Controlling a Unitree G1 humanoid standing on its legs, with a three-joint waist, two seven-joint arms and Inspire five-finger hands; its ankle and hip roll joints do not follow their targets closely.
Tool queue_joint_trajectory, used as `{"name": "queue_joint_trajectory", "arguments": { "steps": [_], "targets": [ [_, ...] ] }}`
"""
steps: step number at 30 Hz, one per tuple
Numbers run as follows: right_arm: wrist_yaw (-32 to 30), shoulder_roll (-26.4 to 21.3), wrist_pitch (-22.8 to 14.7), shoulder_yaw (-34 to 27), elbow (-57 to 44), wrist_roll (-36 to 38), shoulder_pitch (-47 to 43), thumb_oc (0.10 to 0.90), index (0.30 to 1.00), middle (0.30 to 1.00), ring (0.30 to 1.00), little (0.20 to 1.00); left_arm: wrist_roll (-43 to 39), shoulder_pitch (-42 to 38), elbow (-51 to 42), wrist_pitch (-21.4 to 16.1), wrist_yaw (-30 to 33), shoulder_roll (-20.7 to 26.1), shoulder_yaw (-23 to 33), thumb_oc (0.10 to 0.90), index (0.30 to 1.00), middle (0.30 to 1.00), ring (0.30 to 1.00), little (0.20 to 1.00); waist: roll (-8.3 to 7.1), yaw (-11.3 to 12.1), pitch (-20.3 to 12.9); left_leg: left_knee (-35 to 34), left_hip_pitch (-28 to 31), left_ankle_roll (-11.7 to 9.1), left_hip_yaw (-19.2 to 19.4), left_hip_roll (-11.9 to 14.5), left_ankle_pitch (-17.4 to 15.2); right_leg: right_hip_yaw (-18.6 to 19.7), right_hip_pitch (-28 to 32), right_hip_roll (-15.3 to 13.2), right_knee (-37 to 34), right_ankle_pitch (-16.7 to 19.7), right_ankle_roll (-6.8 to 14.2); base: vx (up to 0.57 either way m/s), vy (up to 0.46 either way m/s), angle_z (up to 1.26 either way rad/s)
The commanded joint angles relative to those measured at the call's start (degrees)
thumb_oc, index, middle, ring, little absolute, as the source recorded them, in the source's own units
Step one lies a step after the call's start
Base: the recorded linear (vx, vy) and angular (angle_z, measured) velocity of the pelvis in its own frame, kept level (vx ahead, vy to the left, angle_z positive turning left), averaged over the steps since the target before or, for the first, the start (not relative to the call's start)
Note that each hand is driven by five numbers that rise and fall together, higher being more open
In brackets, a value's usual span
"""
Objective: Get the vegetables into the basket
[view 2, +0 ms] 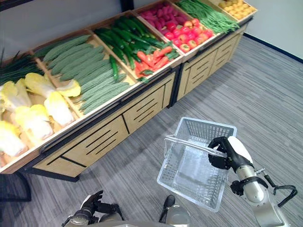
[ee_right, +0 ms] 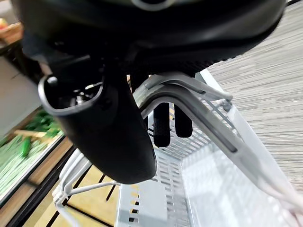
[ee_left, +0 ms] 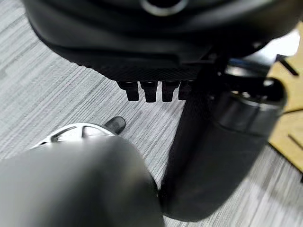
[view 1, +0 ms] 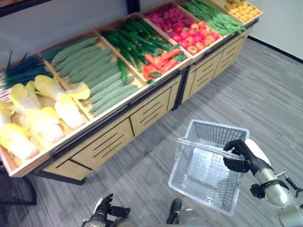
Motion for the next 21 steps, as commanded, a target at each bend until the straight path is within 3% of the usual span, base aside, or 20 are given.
{"name": "queue_joint_trajectory", "arguments": {
  "steps": [1,9,15,17,19,21],
  "targets": [
    [-5.03,-0.05,-4.45,-6.59,-7.72,1.27,-5.67,0.400,0.300,0.300,0.300,0.300,3.23,-0.15,1.47,-0.54,1.42,4.37,1.11,0.900,1.000,1.000,1.000,1.000,-2.56,0.27,-2.00,-5.19,-0.11,-3.57,-0.19,-0.13,5.79,6.40,5.18,-3.12,-6.45,2.44,4.45,0.09,0.276,0.48],
    [-4.25,1.92,-3.74,-1.42,-6.66,0.42,-10.74,0.400,0.300,0.300,0.300,0.300,2.93,-0.83,1.09,-0.83,1.46,6.97,2.29,0.900,1.000,1.000,1.000,1.000,-6.73,2.62,-1.48,-1.06,-2.22,0.02,0.76,-5.86,-0.87,10.01,4.75,-8.80,-8.49,13.11,8.66,0.10,0.259,0.00],
    [-3.61,1.75,-3.84,2.43,-7.12,0.07,-15.09,0.400,0.300,0.300,0.300,0.300,1.51,-0.10,-0.53,-0.72,1.73,8.04,3.17,0.900,1.000,1.000,1.000,1.000,-6.17,3.64,-0.19,-2.21,0.70,3.63,0.85,-9.27,-3.78,12.24,0.69,-11.80,4.41,15.67,8.49,0.08,0.248,0.00],
    [-3.01,1.77,-3.97,3.43,-7.36,-0.18,-15.40,0.400,0.300,0.300,0.300,0.300,1.09,-0.30,-0.31,-0.80,1.79,8.61,3.13,0.900,1.000,1.000,1.000,1.000,-5.62,2.68,0.57,-3.36,2.34,4.19,-0.84,-10.02,-4.01,16.07,-2.07,-9.05,8.32,14.50,7.83,0.15,0.174,-0.01],
    [-2.42,1.68,-4.17,4.21,-7.85,-0.02,-15.30,0.400,0.300,0.300,0.300,0.300,-0.31,-0.42,0.58,-0.79,2.18,8.90,4.50,0.900,1.000,1.000,1.000,1.000,-5.04,1.85,1.34,-4.52,3.41,4.21,-2.16,-10.01,-2.64,20.01,-5.69,-2.92,6.78,9.12,5.41,0.12,0.035,0.44],
    [-2.42,1.68,-4.15,4.43,-7.79,0.02,-15.37,0.400,0.300,0.300,0.300,0.300,-0.37,-0.58,1.34,-0.80,2.31,8.83,4.72,0.900,1.000,1.000,1.000,1.000,-4.96,1.70,1.45,-4.73,3.74,3.87,-2.92,-9.96,-2.67,20.75,-5.70,-1.92,4.75,7.72,5.25,0.08,-0.049,0.60]
  ]
}}
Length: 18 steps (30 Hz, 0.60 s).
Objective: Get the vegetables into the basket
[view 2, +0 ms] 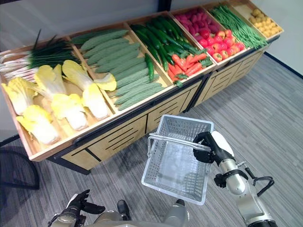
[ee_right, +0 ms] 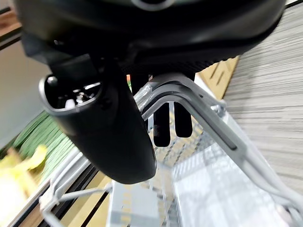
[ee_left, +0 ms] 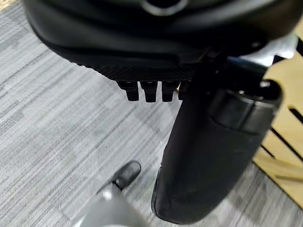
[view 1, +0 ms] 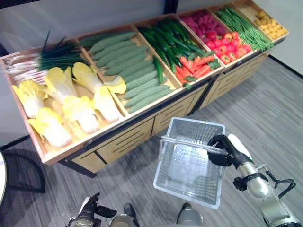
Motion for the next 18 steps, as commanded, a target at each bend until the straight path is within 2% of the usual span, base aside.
{"name": "queue_joint_trajectory", "arguments": {
  "steps": [1,2,3,5,9,13,15,18],
  "targets": [
    [-2.50,-2.79,-5.49,-5.58,-7.00,1.86,-8.66,0.400,0.300,0.300,0.300,0.300,-1.14,-0.97,-0.24,-0.80,2.08,1.46,2.36,0.900,1.000,1.000,1.000,1.000,1.00,-0.07,2.10,1.10,1.58,-6.05,-0.60,4.01,-0.11,-1.44,6.06,4.56,-10.50,1.00,0.51,0.18,-0.143,0.60],
    [-2.63,-2.69,-5.75,-5.40,-7.00,2.37,-8.55,0.400,0.300,0.300,0.300,0.300,-1.09,-1.11,1.12,-0.91,2.24,1.16,2.81,0.900,1.000,1.000,1.000,1.000,0.50,-0.51,2.18,1.79,2.04,-6.84,-2.87,3.92,-0.84,2.53,5.67,6.01,-16.11,1.04,0.78,0.22,-0.209,0.63],
    [-2.69,-2.76,-5.86,-5.38,-7.13,2.34,-8.43,0.400,0.300,0.300,0.300,0.300,-0.94,-1.24,1.47,-1.00,2.46,1.13,2.85,0.900,1.000,1.000,1.000,1.000,0.29,-0.67,2.10,2.65,1.77,-7.02,-3.99,4.12,-1.03,4.61,5.55,6.62,-17.30,1.42,0.86,0.20,-0.242,0.80],
    [-2.59,-2.71,-5.87,-5.52,-7.31,2.49,-7.75,0.400,0.300,0.300,0.300,0.300,-0.88,-1.18,2.36,-1.03,2.54,0.76,3.01,0.900,1.000,1.000,1.000,1.000,-0.04,-0.40,1.51,3.54,1.59,-7.33,-5.92,4.38,-1.17,5.93,7.01,7.00,-18.74,1.19,0.50,0.10,-0.198,0.97],
    [-2.45,-3.13,-6.02,-5.96,-6.96,3.30,-7.01,0.400,0.300,0.300,0.300,0.300,-1.08,-0.63,2.61,-0.77,2.68,0.35,3.62,0.900,1.000,1.000,1.000,1.000,0.28,0.34,0.56,3.48,1.28,-8.34,-7.58,5.50,0.12,3.50,9.50,8.45,-20.81,1.05,-0.64,0.07,-0.183,0.57],
    [-2.13,-3.44,-6.29,-6.83,-7.30,4.15,-5.61,0.400,0.300,0.300,0.300,0.300,-1.43,-0.31,3.66,-0.31,2.51,-0.70,4.17,0.900,1.000,1.000,1.000,1.000,0.80,0.77,-0.32,1.51,1.50,-9.86,-9.13,7.31,2.57,0.78,11.95,9.76,-22.61,0.41,-1.63,0.07,-0.217,0.30],
    [-2.25,-3.53,-6.24,-6.30,-5.66,4.30,-4.63,0.400,0.300,0.300,0.300,0.300,-2.25,-0.04,4.77,0.00,2.91,-1.83,4.73,0.900,1.000,1.000,1.000,1.000,1.13,0.89,-1.09,-0.23,0.95,-11.12,-10.79,8.80,4.90,-1.45,12.86,10.85,-22.84,-0.37,-2.49,0.06,-0.222,0.51],
    [-2.08,-3.73,-6.05,-5.97,-4.59,3.90,-3.95,0.400,0.300,0.300,0.300,0.300,-2.39,0.03,4.82,0.10,3.11,-2.25,4.84,0.900,1.000,1.000,1.000,1.000,1.11,0.80,-1.29,-0.23,0.61,-11.33,-11.38,9.00,5.14,-2.17,13.28,10.92,-23.11,-0.40,-2.61,0.02,-0.050,0.28]
  ]
}}
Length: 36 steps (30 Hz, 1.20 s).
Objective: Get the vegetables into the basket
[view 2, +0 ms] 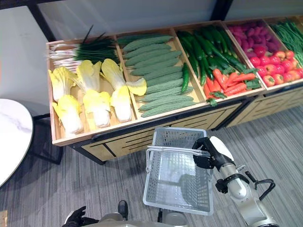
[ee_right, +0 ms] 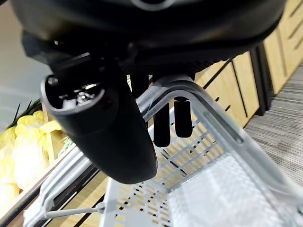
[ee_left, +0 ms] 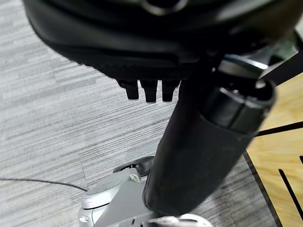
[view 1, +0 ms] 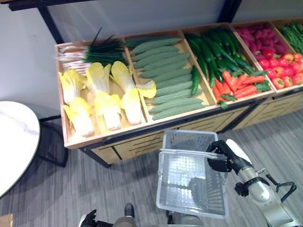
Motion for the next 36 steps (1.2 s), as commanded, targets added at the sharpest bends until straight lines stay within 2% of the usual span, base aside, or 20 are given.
{"name": "queue_joint_trajectory", "arguments": {
  "steps": [1,6,8,9,11,12,13,17,19,21,22,25,27,29,36],
  "targets": [
    [-2.75,-1.24,-5.48,-4.08,-5.72,3.53,-3.92,0.400,0.300,0.300,0.300,0.300,-1.03,-2.75,1.63,-0.68,1.17,2.48,0.71,0.900,1.000,1.000,1.000,1.000,-2.69,0.48,-2.15,-0.64,0.10,-2.63,3.01,2.41,4.19,2.13,1.52,-4.18,6.04,-5.50,4.69,0.02,-0.014,0.10],
    [-4.07,-0.97,-4.79,-2.61,2.38,0.00,-1.84,0.400,0.300,0.300,0.300,0.300,-2.14,-2.13,1.44,-1.30,3.66,2.23,2.57,0.900,1.000,1.000,1.000,1.000,-2.90,0.61,-2.95,-0.64,0.29,-2.84,2.97,1.90,3.41,1.13,3.20,-5.16,3.11,-3.89,5.40,0.02,0.029,0.08],
    [-5.29,-0.32,-4.75,-1.66,6.78,-1.10,-1.69,0.400,0.300,0.300,0.300,0.300,-2.59,-2.06,1.03,-1.83,6.51,2.58,4.10,0.900,1.000,1.000,1.000,1.000,-3.04,0.89,-3.21,-0.64,0.27,-2.89,2.90,1.63,3.08,0.83,3.63,-5.68,2.11,-3.29,5.74,0.01,0.046,0.03],
    [-6.94,1.33,-4.76,-0.04,13.80,-1.07,-1.90,0.400,0.300,0.300,0.300,0.300,-4.32,-2.15,-0.01,-3.30,11.12,3.16,6.83,0.900,1.000,1.000,1.000,1.000,-3.18,1.41,-3.50,-0.64,0.37,-2.89,2.70,1.23,2.76,0.72,3.92,-6.15,1.45,-2.72,6.10,0.02,0.055,0.02],
    [-7.68,2.14,-4.93,1.32,17.15,-1.40,-2.65,0.400,0.300,0.300,0.300,0.300,-5.00,-2.18,-0.70,-3.85,13.16,3.39,7.90,0.900,1.000,1.000,1.000,1.000,-3.40,1.53,-3.55,-0.64,0.43,-2.87,2.59,1.06,2.62,0.71,4.05,-6.32,1.38,-2.66,6.25,0.01,0.020,0.01],
    [-8.68,3.35,-4.92,2.59,21.67,-1.35,-3.45,0.400,0.300,0.300,0.300,0.300,-6.41,-2.51,-1.36,-4.88,16.20,4.05,9.97,0.900,1.000,1.000,1.000,1.000,-3.56,1.84,-3.61,-0.64,0.47,-2.89,2.47,0.90,2.57,0.65,4.11,-6.49,1.49,-2.62,6.29,0.03,0.028,0.03],
    [-9.73,5.37,-4.47,4.50,28.20,-1.14,-4.37,0.400,0.300,0.300,0.300,0.300,-8.81,-2.73,-4.14,-6.54,21.69,4.65,12.46,0.900,1.000,1.000,1.000,1.000,-3.84,2.37,-3.83,-0.64,0.60,-2.89,2.10,0.69,2.34,0.52,4.30,-6.87,1.70,-2.59,6.41,0.05,0.035,0.05],
    [-11.30,8.49,-3.59,7.34,40.11,-0.63,-7.03,0.400,0.300,0.300,0.300,0.300,-10.82,-2.46,-10.70,-8.67,27.20,5.01,14.04,0.900,1.000,1.000,1.000,1.000,-4.18,2.79,-4.21,-0.64,0.74,-2.87,1.50,0.27,1.99,-0.03,4.93,-7.33,1.39,-2.57,6.60,0.04,0.030,0.06],
    [-12.46,10.62,-3.00,8.57,48.24,-0.93,-8.46,0.400,0.300,0.300,0.300,0.300,-8.07,-1.68,-19.03,-9.96,32.77,5.68,14.36,0.900,1.000,1.000,1.000,1.000,-4.35,3.21,-4.40,-0.64,0.80,-2.80,1.02,-0.02,1.74,-0.54,5.30,-7.57,1.19,-2.53,6.69,0.03,0.018,0.10],
    [-12.74,11.34,-2.89,8.45,50.83,-0.76,-8.92,0.400,0.300,0.300,0.300,0.300,-7.42,-1.40,-21.31,-10.09,34.17,5.58,14.98,0.900,1.000,1.000,1.000,1.000,-4.43,3.35,-4.44,-0.64,0.82,-2.81,0.90,-0.08,1.66,-0.67,5.54,-7.62,1.03,-2.56,6.72,0.02,0.007,0.07],
    [-13.10,12.44,-2.42,7.90,54.52,-0.58,-9.00,0.400,0.300,0.300,0.300,0.300,-7.22,-1.23,-26.07,-11.48,36.65,5.75,16.24,0.900,1.000,1.000,1.000,1.000,-4.47,3.58,-4.61,-0.64,0.91,-2.79,0.65,-0.20,1.53,-0.90,5.91,-7.67,0.82,-2.57,6.78,0.03,0.007,0.04],
    [-13.69,13.39,-2.13,7.51,58.00,-0.28,-9.62,0.400,0.300,0.300,0.300,0.300,-5.97,-1.17,-30.61,-11.80,38.78,6.18,17.34,0.900,1.000,1.000,1.000,1.000,-4.51,3.69,-4.88,-0.64,0.92,-2.89,0.45,-0.19,1.43,-1.14,6.18,-7.70,0.57,-2.61,6.82,0.02,0.001,0.04],
    [-13.70,14.18,-1.98,7.30,59.94,-0.43,-9.47,0.400,0.300,0.300,0.300,0.300,-0.90,-1.28,-37.35,-11.63,41.28,7.84,17.03,0.900,1.000,1.000,1.000,1.000,-4.65,3.76,-5.02,-0.64,0.93,-3.04,0.23,0.03,1.41,-1.34,6.35,-7.66,0.51,-2.74,6.80,0.03,-0.009,0.07],
    [-13.89,14.43,-2.02,7.17,60.99,-0.44,-9.55,0.400,0.300,0.300,0.300,0.300,1.38,-1.25,-39.87,-10.83,41.58,8.23,16.45,0.900,1.000,1.000,1.000,1.000,-4.70,3.75,-5.07,-0.64,0.91,-3.08,0.13,0.07,1.40,-1.40,6.39,-7.60,0.48,-2.78,6.78,0.02,-0.014,0.05],
    [-13.31,13.30,-2.26,8.77,58.95,-0.94,-10.44,0.400,0.300,0.300,0.300,0.300,7.37,-5.61,-49.50,-10.84,37.53,11.08,10.22,0.900,1.000,1.000,1.000,1.000,-4.67,2.40,-4.60,-0.64,1.04,-3.38,0.58,0.68,1.41,-0.82,6.28,-7.02,0.27,-3.03,6.65,0.00,-0.012,0.03]
  ]
}}
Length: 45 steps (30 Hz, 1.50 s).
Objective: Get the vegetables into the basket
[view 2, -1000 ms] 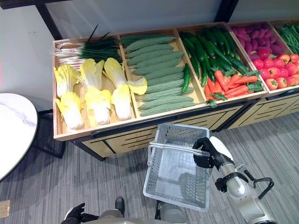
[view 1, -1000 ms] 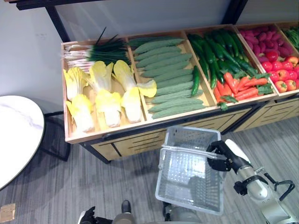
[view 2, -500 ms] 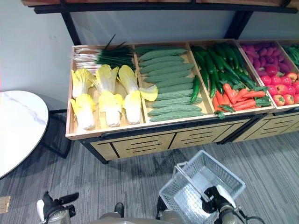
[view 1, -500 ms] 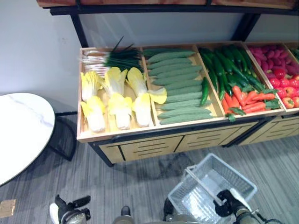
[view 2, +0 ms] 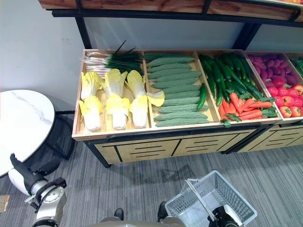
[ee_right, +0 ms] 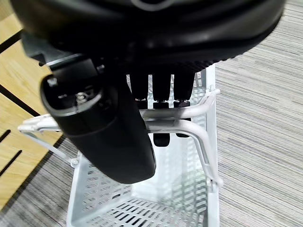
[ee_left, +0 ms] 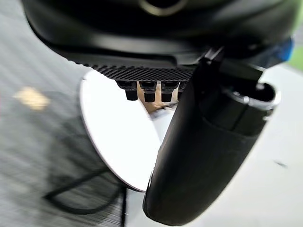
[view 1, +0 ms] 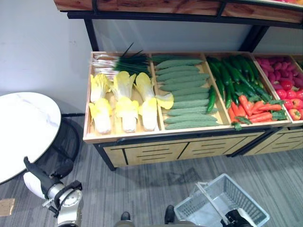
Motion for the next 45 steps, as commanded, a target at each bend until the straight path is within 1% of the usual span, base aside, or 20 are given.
{"name": "queue_joint_trajectory", "arguments": {
  "steps": [1,3,5,7,8,10,12,17,18,21,24,25,26,28,29,32,33,35,40,45],
  "targets": [
    [-2.09,-2.48,-1.95,0.78,-2.60,-0.03,-4.24,0.400,0.300,0.300,0.300,0.300,7.13,-8.25,-8.39,-4.29,-1.97,7.12,-2.92,0.900,1.000,1.000,1.000,1.000,-2.55,-1.54,-0.17,0.25,-0.03,-4.22,3.41,2.03,1.67,2.49,3.42,-5.19,0.32,-2.25,5.77,0.00,0.000,0.00],
    [-1.97,-2.62,-2.00,1.13,-3.46,-0.03,-4.58,0.400,0.300,0.300,0.300,0.300,7.08,-9.15,-8.07,-4.29,-2.52,7.38,-3.11,0.900,1.000,1.000,1.000,1.000,-2.49,-1.70,-0.02,0.25,-0.03,-4.26,3.66,2.12,1.70,2.68,3.25,-5.11,0.34,-2.20,5.75,0.00,0.002,-0.04],
    [-1.56,-3.12,-1.94,2.44,-4.93,-0.61,-5.70,0.400,0.300,0.300,0.300,0.300,8.19,-14.26,-11.87,-4.35,-2.60,7.83,-5.00,0.900,1.000,1.000,1.000,1.000,-2.45,-2.52,0.21,0.25,-0.09,-4.30,4.23,2.43,1.54,3.39,2.63,-4.90,0.35,-2.12,5.80,0.00,0.006,-0.15],
    [-1.45,-3.09,-1.88,2.78,-5.22,-0.94,-5.82,0.400,0.300,0.300,0.300,0.300,9.18,-15.84,-14.91,-4.27,-2.86,7.53,-6.01,0.900,1.000,1.000,1.000,1.000,-2.45,-2.88,0.29,0.25,-0.07,-4.22,4.31,2.46,1.43,3.56,2.43,-4.82,0.37,-2.14,5.78,0.01,0.007,-0.10],
    [-1.44,-3.10,-1.86,2.74,-5.24,-0.95,-5.82,0.400,0.300,0.300,0.300,0.300,9.22,-15.86,-14.98,-4.20,-2.87,7.50,-6.02,0.900,1.000,1.000,1.000,1.000,-2.43,-2.85,0.31,0.25,-0.08,-4.23,4.31,2.47,1.43,3.56,2.42,-4.82,0.38,-2.14,5.78,0.01,0.011,-0.10],
    [-1.25,-3.07,-1.70,3.22,-5.34,-1.05,-6.18,0.400,0.300,0.300,0.300,0.300,9.78,-18.44,-15.87,-3.72,-2.92,7.14,-7.38,0.900,1.000,1.000,1.000,1.000,-2.43,-3.24,0.31,0.25,-0.06,-4.15,4.43,2.48,1.30,3.77,2.32,-4.82,0.44,-2.17,5.76,0.02,0.016,-0.11],
    [-1.14,-2.90,-1.76,4.23,-5.81,-1.03,-6.99,0.400,0.300,0.300,0.300,0.300,10.57,-21.42,-14.26,-2.85,-3.42,6.66,-9.68,0.900,1.000,1.000,1.000,1.000,-2.51,-3.93,0.38,0.25,-0.04,-4.10,4.87,2.48,1.15,4.26,1.98,-4.69,0.45,-2.12,5.73,0.01,0.010,-0.03],
    [-1.26,-2.63,-1.68,5.02,-6.91,-1.08,-7.62,0.400,0.300,0.300,0.300,0.300,10.06,-23.49,-11.66,-1.92,-3.65,5.38,-11.67,0.900,1.000,1.000,1.000,1.000,-2.65,-4.32,0.68,0.25,0.01,-4.02,5.24,2.59,0.98,4.95,1.43,-4.54,0.56,-2.02,5.65,0.01,0.002,-0.07],
    [-1.24,-2.38,-1.68,5.41,-6.78,-0.83,-8.12,0.400,0.300,0.300,0.300,0.300,9.34,-23.85,-9.49,-1.63,-3.98,4.57,-12.58,0.900,1.000,1.000,1.000,1.000,-2.73,-4.52,0.71,0.25,0.07,-3.98,5.44,2.64,0.86,5.26,1.28,-4.44,0.55,-2.04,5.63,0.03,0.003,-0.12],
    [-1.36,-2.41,-1.53,5.81,-7.48,-1.02,-8.31,0.400,0.300,0.300,0.300,0.300,7.83,-23.83,-7.31,-0.87,-4.16,3.11,-13.16,0.900,1.000,1.000,1.000,1.000,-2.82,-4.80,0.83,0.25,0.34,-3.91,5.72,2.69,0.78,5.74,1.12,-4.27,0.55,-2.06,5.54,0.02,-0.001,-0.10],
    [-1.52,-2.43,-1.43,5.80,-7.35,-1.14,-8.40,0.400,0.300,0.300,0.300,0.300,7.64,-24.03,-6.02,-0.34,-4.21,2.80,-13.40,0.900,1.000,1.000,1.000,1.000,-2.81,-4.84,0.89,0.25,0.38,-3.91,5.88,2.72,0.74,5.93,0.99,-4.19,0.54,-2.06,5.52,0.01,-0.005,-0.08],
    [-1.56,-2.51,-1.39,5.86,-7.61,-1.19,-8.42,0.400,0.300,0.300,0.300,0.300,7.32,-23.99,-4.04,-0.03,-4.46,2.68,-13.64,0.900,1.000,1.000,1.000,1.000,-2.83,-5.04,0.90,0.25,0.43,-3.92,6.01,2.71,0.75,6.03,0.87,-4.15,0.56,-2.07,5.49,0.02,-0.002,-0.05],
    [-1.95,-2.43,-1.23,5.66,-7.43,-1.09,-8.58,0.400,0.300,0.300,0.300,0.300,8.77,-23.74,-1.66,1.45,-5.26,2.86,-14.89,0.900,1.000,1.000,1.000,1.000,-2.65,-5.17,1.00,0.25,0.52,-3.93,6.36,2.77,0.69,6.46,0.63,-3.99,0.57,-2.08,5.43,0.02,-0.006,-0.08],
    [-2.05,-2.33,-1.25,5.47,-6.89,-0.85,-8.73,0.400,0.300,0.300,0.300,0.300,9.10,-23.62,-0.96,1.70,-5.78,2.98,-15.27,0.900,1.000,1.000,1.000,1.000,-2.57,-5.06,1.11,0.25,0.47,-3.93,6.47,2.81,0.69,6.52,0.57,-4.00,0.57,-2.07,5.43,0.01,-0.007,-0.15],
    [-1.97,-2.46,-1.20,5.21,-6.94,-0.39,-8.84,0.400,0.300,0.300,0.300,0.300,10.46,-23.25,1.03,2.85,-6.68,3.73,-16.06,0.900,1.000,1.000,1.000,1.000,-2.37,-5.19,1.28,0.25,0.48,-3.91,6.49,2.77,0.71,6.67,0.47,-3.97,0.59,-2.02,5.40,0.01,-0.001,-0.11],
    [-1.94,-2.40,-1.16,5.02,-6.88,-0.20,-8.97,0.400,0.300,0.300,0.300,0.300,11.24,-23.35,3.94,3.90,-7.55,4.17,-16.85,0.900,1.000,1.000,1.000,1.000,-2.08,-5.50,1.33,0.25,0.66,-3.90,6.83,2.75,0.57,6.95,0.34,-3.86,0.58,-2.08,5.43,0.01,0.000,-0.02],
    [-1.82,-2.49,-1.06,5.00,-7.15,-0.23,-8.87,0.400,0.300,0.300,0.300,0.300,11.41,-23.37,3.19,4.28,-7.76,4.42,-16.86,0.900,1.000,1.000,1.000,1.000,-2.01,-5.51,1.36,0.25,0.69,-3.88,6.92,2.76,0.52,7.09,0.30,-3.85,0.58,-2.08,5.43,0.01,0.006,-0.06],
    [-1.61,-2.58,-1.03,5.12,-7.15,-0.28,-9.08,0.400,0.300,0.300,0.300,0.300,11.84,-23.96,5.43,4.82,-8.98,4.96,-17.62,0.900,1.000,1.000,1.000,1.000,-1.79,-5.67,1.47,0.25,0.75,-3.89,7.13,2.77,0.48,7.29,0.19,-3.82,0.60,-2.05,5.43,0.01,0.006,-0.04],
    [-1.26,-2.90,-0.81,5.23,-8.04,-0.53,-9.04,0.400,0.300,0.300,0.300,0.300,12.18,-24.51,6.16,6.15,-10.43,5.21,-18.18,0.900,1.000,1.000,1.000,1.000,-1.40,-5.97,1.62,0.25,0.98,-3.82,7.51,2.80,0.36,7.49,0.13,-3.70,0.62,-2.06,5.42,0.00,0.003,-0.01],
    [-0.63,-3.31,-0.51,5.65,-8.66,-0.80,-10.02,0.400,0.300,0.300,0.300,0.300,13.10,-26.18,10.18,8.39,-13.58,5.58,-19.94,0.900,1.000,1.000,1.000,1.000,-0.99,-6.28,1.99,0.25,1.06,-3.81,8.12,2.73,0.27,8.05,-0.21,-3.65,0.58,-1.81,5.43,0.00,0.015,-0.11]
  ]
}}
